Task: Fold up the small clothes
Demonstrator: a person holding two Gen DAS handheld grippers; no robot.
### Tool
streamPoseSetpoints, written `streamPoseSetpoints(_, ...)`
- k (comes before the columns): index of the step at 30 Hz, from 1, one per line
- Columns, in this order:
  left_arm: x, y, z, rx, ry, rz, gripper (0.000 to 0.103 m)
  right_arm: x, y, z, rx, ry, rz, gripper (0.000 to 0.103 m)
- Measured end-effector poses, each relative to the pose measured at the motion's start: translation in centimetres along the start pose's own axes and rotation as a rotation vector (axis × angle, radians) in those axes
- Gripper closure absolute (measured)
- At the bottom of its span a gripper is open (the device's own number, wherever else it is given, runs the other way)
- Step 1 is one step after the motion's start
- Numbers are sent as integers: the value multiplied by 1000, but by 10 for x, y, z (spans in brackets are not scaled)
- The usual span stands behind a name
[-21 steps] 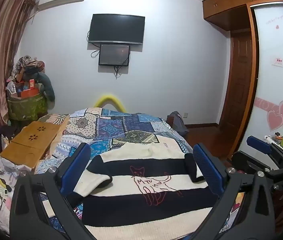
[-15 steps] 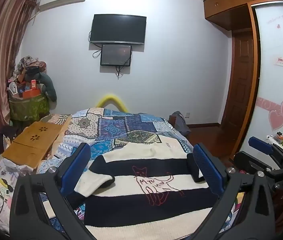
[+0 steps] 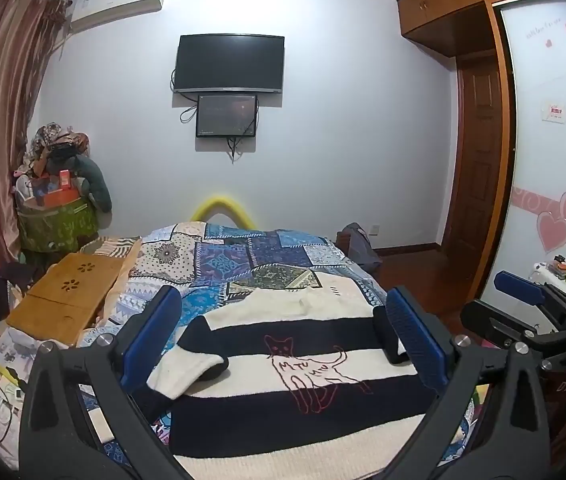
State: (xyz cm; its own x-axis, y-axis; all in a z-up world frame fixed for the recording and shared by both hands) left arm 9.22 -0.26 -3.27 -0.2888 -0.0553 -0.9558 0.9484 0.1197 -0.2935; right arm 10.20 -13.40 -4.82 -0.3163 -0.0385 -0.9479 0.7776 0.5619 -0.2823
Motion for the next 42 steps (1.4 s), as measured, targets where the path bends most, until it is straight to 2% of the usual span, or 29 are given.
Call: streamPoseSetpoints(42, -3, -5, 4, 19, 5, -4, 0, -6, -2, 3, 8, -4, 3, 0)
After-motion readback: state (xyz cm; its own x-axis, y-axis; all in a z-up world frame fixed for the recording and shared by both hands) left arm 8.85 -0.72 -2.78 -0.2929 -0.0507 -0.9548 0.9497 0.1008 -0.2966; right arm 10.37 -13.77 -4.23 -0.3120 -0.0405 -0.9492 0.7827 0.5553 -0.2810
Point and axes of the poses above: each gripper's, at about its wrist camera, not at the fingertips, and y roughly the way its jaws point, z to its right, x to its underside, the point moved 10 cm from there along y, roughly the way its jaws point, and after that the axes turned 6 degrees about -x, right-handed, at the moved point
